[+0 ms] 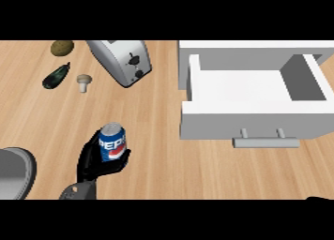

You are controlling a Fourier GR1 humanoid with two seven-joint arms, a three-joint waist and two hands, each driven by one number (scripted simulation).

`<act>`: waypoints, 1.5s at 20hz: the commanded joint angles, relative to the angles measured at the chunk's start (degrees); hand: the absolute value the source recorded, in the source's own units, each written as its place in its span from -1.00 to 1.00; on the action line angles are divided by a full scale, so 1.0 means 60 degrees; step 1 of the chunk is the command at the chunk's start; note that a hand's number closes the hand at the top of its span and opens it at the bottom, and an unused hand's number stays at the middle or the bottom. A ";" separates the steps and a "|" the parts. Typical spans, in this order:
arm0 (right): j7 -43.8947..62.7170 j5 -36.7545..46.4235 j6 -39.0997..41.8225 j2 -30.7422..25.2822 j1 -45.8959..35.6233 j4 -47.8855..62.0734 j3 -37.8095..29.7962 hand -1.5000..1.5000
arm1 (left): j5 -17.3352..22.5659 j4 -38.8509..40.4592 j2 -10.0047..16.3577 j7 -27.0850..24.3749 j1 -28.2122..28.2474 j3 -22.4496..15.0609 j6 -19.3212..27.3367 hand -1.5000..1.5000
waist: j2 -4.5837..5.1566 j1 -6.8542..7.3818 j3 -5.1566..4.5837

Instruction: Pick up the can, place it into the drawer and close the drawer

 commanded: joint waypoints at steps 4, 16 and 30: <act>-0.0231 0.0213 0.0172 0.0167 0.0251 -0.0060 0.0087 -1.00 | 0.0339 -0.0338 -0.0256 0.0412 -0.0703 -0.0236 0.0111 1.00 | -0.0002 -0.0006 -0.0001; 0.0030 0.0539 -0.0149 0.0002 -0.0185 -0.0110 -0.0012 -1.00 | 0.0288 0.1014 -0.0032 0.1937 -0.4377 0.0206 0.0541 1.00 | -0.0002 -0.0039 0.0000; 0.0817 -0.0203 -0.0119 -0.0566 -0.0608 -0.0307 -0.0694 -1.00 | 0.0279 -0.1352 -0.0174 0.5607 -0.6607 -0.0495 0.1652 1.00 | -0.0001 -0.0064 -0.0001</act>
